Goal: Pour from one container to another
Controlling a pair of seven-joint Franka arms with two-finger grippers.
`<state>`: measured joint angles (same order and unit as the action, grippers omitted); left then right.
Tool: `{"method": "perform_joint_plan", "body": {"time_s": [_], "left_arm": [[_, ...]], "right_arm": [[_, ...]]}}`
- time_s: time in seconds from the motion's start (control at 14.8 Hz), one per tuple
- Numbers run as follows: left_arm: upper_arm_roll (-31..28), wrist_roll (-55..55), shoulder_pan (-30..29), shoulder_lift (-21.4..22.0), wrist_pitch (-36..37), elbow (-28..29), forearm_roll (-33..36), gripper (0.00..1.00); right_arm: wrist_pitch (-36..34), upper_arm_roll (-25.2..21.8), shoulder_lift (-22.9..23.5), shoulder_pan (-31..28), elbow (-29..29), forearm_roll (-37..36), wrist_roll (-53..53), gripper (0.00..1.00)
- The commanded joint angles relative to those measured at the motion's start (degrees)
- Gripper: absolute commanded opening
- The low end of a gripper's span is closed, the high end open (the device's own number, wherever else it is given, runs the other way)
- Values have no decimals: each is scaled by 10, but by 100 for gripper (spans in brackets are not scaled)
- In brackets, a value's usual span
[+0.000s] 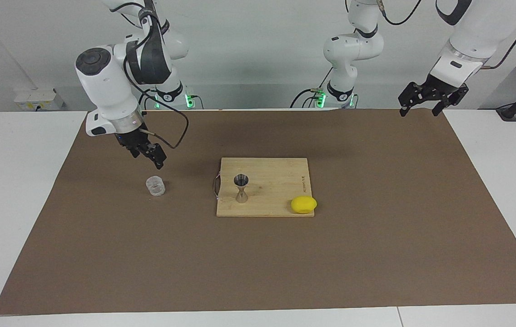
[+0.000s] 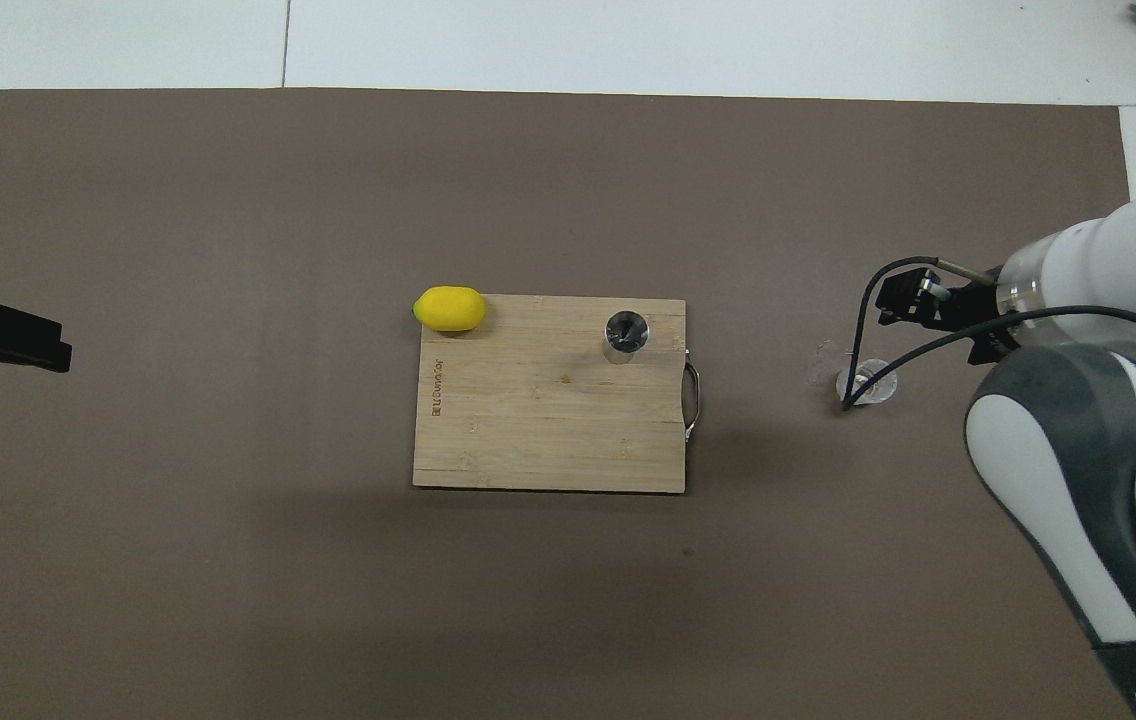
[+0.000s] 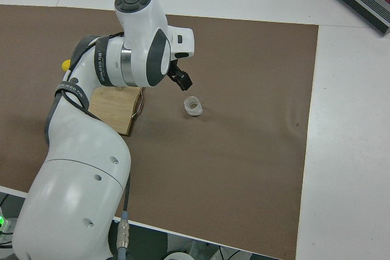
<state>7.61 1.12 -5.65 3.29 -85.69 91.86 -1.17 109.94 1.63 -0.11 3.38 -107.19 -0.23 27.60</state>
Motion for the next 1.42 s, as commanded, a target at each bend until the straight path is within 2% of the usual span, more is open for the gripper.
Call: {"method": "perform_joint_plan", "body": {"time_s": [0.0, 0.4, 1.01, 1.35], "left_arm": [[2, 4, -6, 13, 4, 10, -5, 100], [2, 4, -6, 13, 4, 10, -5, 100], [2, 4, -6, 13, 4, 10, -5, 100], [2, 4, -6, 13, 4, 10, -5, 100]], "right_arm": [[-41, -1, 19, -14, 72, -16, -90, 99], [-125, -6, 16, -21, 142, -35, -170, 99], [-205, -1, 8, -22, 166, -21, -205, 99], [-217, -1, -3, -21, 159, -6, -215, 100]]}}
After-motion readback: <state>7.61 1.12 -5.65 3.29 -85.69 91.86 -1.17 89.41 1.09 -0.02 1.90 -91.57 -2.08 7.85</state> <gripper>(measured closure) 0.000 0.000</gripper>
